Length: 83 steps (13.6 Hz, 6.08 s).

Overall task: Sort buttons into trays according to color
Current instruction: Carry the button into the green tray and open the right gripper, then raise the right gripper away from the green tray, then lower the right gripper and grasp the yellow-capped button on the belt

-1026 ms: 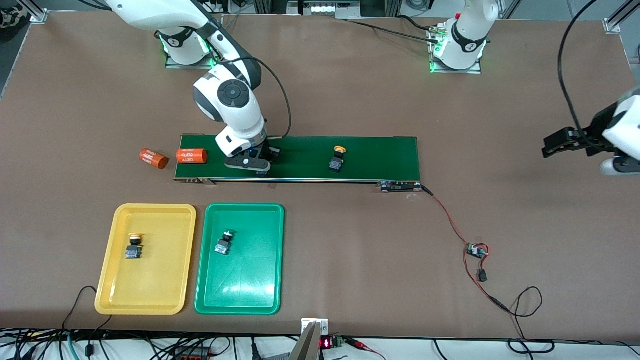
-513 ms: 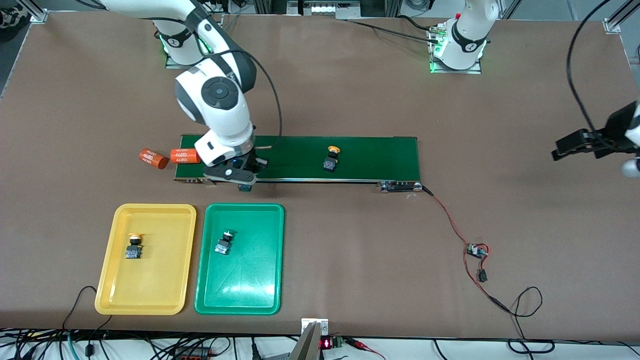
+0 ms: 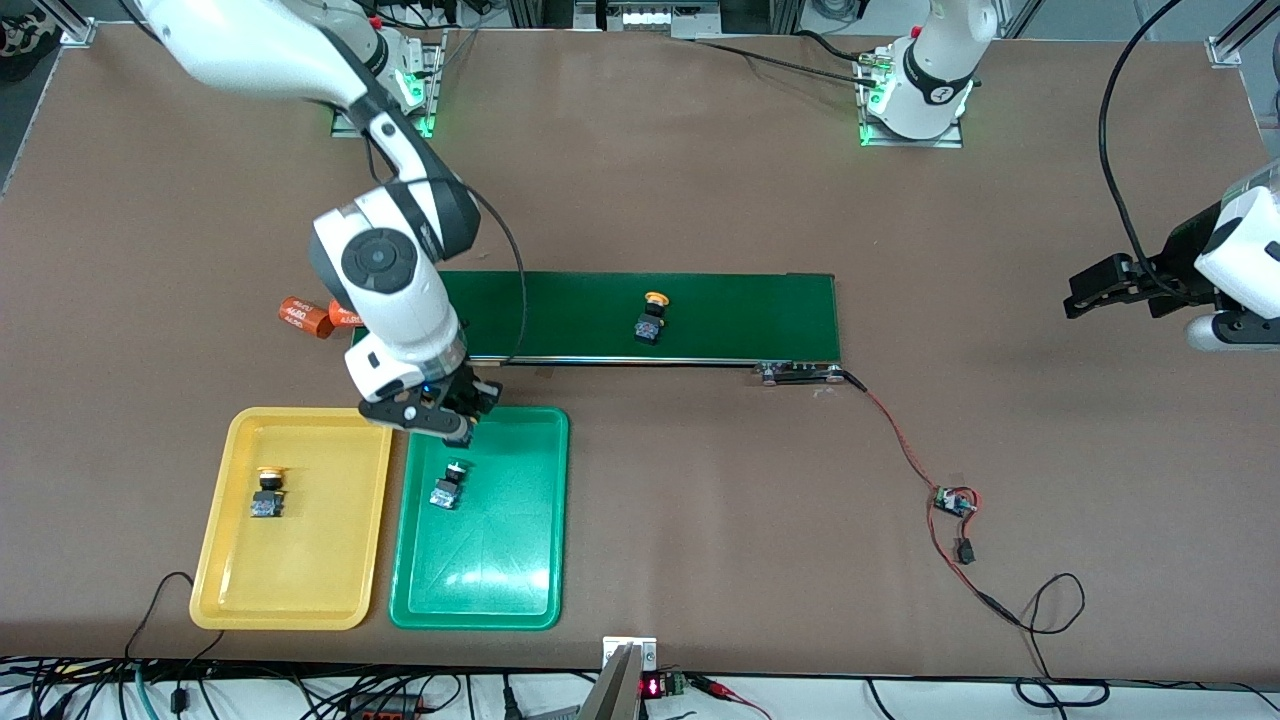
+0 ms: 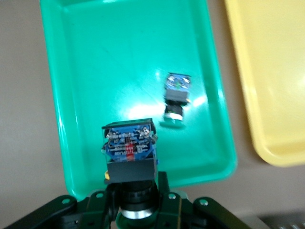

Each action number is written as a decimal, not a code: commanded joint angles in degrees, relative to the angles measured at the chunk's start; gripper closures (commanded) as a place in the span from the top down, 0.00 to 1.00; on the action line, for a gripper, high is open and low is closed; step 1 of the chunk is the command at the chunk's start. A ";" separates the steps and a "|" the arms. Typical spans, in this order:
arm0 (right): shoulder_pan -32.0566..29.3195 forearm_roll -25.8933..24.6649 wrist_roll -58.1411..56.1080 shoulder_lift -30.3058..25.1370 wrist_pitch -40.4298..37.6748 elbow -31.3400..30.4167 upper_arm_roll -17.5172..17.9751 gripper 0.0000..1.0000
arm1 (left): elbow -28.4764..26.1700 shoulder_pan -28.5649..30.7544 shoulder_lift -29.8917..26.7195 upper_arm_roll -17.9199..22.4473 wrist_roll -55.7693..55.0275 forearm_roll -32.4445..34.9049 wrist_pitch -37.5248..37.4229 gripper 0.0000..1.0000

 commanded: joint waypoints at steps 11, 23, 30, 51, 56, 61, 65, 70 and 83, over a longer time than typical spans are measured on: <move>5.64 -0.28 -1.73 14.53 11.92 8.56 -6.44 0.65 | 0.29 -6.68 -3.10 9.80 4.38 0.31 -3.79 1.00; 5.90 0.25 -6.01 9.27 5.36 7.50 -7.66 0.95 | 0.11 -6.77 -4.15 9.35 2.36 0.40 -6.25 1.00; 5.20 2.95 -17.28 -2.85 -19.08 6.71 -7.67 0.98 | -0.06 -6.51 -4.59 9.79 1.30 0.75 -6.43 1.00; -4.39 23.88 -20.92 -27.57 -23.50 -14.99 -8.11 1.00 | 1.34 -6.60 -2.67 8.65 -4.68 0.57 -2.92 1.00; -4.21 24.07 -9.29 -27.48 -18.32 -18.77 -2.58 1.00 | 1.78 -6.16 -2.83 9.26 -4.59 -1.70 -1.86 1.00; -4.03 23.19 -9.46 -27.04 -11.73 -24.48 2.70 1.00 | 1.70 -4.84 -3.10 8.65 0.23 -2.16 -1.86 1.00; -3.24 22.40 -9.37 -26.26 -6.46 -27.56 3.50 1.00 | 1.26 -4.66 -2.92 9.00 4.55 -1.89 -2.29 1.00; -2.19 19.51 -9.02 -22.65 -2.50 -27.65 3.58 1.00 | 0.99 -5.10 -3.01 8.65 4.55 -1.01 -3.00 1.00; -1.57 15.02 -8.41 -17.82 1.02 -27.56 3.50 1.00 | 0.82 -5.19 -3.10 8.65 3.85 -0.92 -3.79 1.00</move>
